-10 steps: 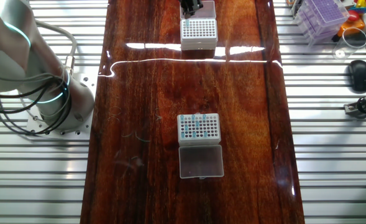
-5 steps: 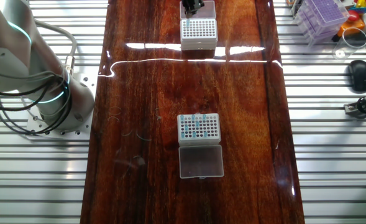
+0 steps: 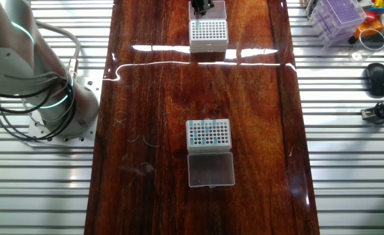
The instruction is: Transfer all medium pipette tips from one holder to another
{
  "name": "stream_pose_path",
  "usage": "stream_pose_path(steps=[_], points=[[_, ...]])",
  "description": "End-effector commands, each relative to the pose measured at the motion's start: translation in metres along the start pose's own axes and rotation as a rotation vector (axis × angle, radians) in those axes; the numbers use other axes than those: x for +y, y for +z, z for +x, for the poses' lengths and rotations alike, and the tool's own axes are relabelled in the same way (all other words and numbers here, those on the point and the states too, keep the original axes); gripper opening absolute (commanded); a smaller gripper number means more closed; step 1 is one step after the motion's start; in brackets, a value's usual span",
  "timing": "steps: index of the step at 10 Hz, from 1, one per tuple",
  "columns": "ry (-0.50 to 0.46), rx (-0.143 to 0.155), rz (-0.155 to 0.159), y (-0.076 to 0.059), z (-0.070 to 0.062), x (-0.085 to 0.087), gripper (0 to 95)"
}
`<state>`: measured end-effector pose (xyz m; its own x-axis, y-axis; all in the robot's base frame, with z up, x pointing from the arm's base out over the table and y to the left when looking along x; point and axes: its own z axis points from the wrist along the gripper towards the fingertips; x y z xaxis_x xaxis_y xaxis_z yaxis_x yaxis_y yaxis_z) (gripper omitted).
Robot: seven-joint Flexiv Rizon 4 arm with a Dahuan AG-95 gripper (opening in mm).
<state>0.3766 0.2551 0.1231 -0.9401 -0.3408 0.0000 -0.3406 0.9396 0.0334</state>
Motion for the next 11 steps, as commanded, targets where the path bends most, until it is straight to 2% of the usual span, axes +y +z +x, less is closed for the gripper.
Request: stream_pose_path(steps=[1, 8, 9, 11], points=[[0.000, -0.004, 0.002, 0.002, 0.000, -0.001, 0.0], [-0.001, -0.003, 0.011, 0.015, -0.002, 0.000, 0.0], [-0.005, -0.006, 0.009, 0.015, -0.002, 0.000, 19.0], [-0.011, -0.011, 0.008, 0.015, -0.002, 0.000, 19.0]])
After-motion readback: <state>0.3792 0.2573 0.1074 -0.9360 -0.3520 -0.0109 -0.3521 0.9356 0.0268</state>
